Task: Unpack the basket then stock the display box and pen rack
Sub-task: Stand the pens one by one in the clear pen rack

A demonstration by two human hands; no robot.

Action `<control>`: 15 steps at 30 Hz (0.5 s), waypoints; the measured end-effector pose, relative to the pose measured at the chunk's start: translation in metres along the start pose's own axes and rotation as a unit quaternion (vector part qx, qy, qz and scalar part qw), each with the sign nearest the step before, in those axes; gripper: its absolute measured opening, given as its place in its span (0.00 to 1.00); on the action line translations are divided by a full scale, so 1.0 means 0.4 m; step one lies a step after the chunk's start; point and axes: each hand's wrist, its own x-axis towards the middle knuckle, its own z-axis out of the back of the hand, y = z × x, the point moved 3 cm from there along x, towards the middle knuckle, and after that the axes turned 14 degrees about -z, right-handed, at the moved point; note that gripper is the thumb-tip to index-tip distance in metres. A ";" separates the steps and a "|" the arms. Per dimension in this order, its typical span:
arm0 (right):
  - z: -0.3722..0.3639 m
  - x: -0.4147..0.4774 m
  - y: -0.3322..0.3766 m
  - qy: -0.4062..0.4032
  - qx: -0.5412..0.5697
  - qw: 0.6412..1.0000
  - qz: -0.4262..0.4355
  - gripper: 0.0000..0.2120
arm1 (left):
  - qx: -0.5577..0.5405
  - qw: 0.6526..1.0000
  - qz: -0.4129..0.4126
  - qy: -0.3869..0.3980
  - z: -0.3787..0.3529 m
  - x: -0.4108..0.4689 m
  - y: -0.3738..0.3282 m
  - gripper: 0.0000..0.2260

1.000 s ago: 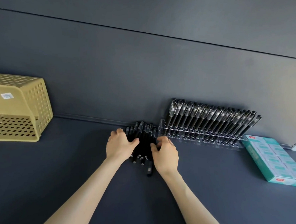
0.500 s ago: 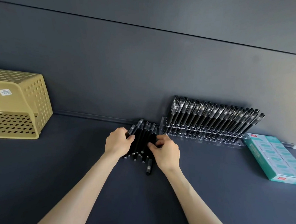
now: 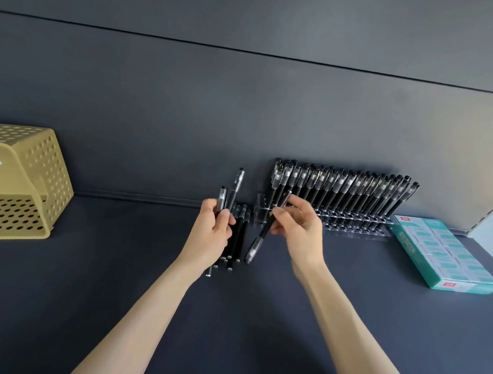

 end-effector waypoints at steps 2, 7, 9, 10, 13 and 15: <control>0.030 -0.006 0.031 0.001 0.082 0.997 0.013 0.14 | -0.088 0.996 0.022 0.002 -0.028 -0.002 -0.017 0.07; 0.078 -0.020 0.056 0.026 0.152 0.988 0.022 0.15 | -0.102 0.993 0.054 0.036 -0.073 -0.020 -0.031 0.13; 0.097 -0.024 0.049 0.038 0.143 0.989 -0.001 0.15 | -0.133 0.990 0.046 0.004 -0.070 -0.014 -0.037 0.11; 0.106 -0.026 0.044 0.049 0.122 0.991 -0.012 0.14 | -0.144 0.989 0.041 -0.016 -0.064 -0.007 -0.038 0.10; 0.120 -0.035 0.031 0.098 -0.032 0.995 -0.017 0.12 | -0.135 0.989 0.031 -0.050 -0.044 0.011 -0.044 0.10; 0.113 -0.042 0.024 0.114 -0.160 0.980 -0.005 0.12 | -0.110 0.993 0.019 -0.041 -0.047 0.016 -0.048 0.11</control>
